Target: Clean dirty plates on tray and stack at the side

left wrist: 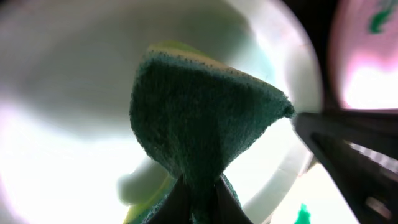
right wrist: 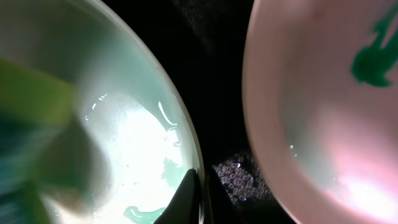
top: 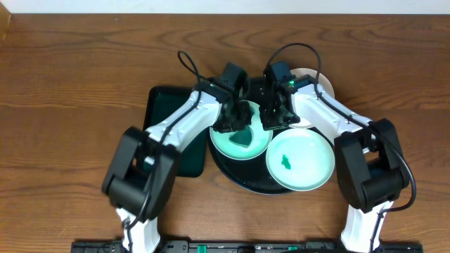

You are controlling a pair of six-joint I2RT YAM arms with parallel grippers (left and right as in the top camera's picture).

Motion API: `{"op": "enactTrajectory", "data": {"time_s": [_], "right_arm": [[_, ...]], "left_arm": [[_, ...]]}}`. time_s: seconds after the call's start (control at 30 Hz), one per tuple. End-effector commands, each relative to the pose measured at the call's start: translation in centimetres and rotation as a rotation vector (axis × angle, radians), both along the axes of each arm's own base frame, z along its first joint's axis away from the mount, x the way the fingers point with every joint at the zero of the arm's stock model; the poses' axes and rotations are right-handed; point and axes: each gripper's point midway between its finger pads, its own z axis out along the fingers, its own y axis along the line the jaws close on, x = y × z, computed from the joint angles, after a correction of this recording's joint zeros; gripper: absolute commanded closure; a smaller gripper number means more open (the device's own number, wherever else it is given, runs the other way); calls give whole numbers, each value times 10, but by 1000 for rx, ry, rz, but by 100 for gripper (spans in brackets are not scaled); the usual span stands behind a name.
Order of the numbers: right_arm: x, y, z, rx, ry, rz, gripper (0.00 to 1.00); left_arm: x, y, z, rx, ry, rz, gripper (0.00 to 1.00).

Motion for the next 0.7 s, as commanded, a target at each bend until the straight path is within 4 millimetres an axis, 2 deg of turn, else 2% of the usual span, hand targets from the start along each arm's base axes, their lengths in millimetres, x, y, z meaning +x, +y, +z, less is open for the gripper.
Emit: {"op": "enactTrajectory", "data": {"time_s": [0.0,0.07,0.13,0.23,0.37,0.4,0.53,0.67], "right_arm": [[-11,21,0,62,28,57,96],[-11,21,0,61,28,57,95],[-12,21,0,61,28,57,96],[-12,21,0,61,29,57,98],[-12,21,0,61,28,57,96],[-11,21,0,61,28,57,99],[-9,19,3,62,20,49,99],[-5,10,17,68,6,23,99]], "left_arm": [[19,14,49,18,-157,42,93],[20,17,58,21,-182,50,93],[19,20,59,36,-181,55,93],[14,27,50,73,-155,59,93],[7,33,35,109,-123,61,93],[5,34,33,114,-114,60,93],[2,36,30,122,-98,58,93],[0,37,29,128,-88,57,93]]}}
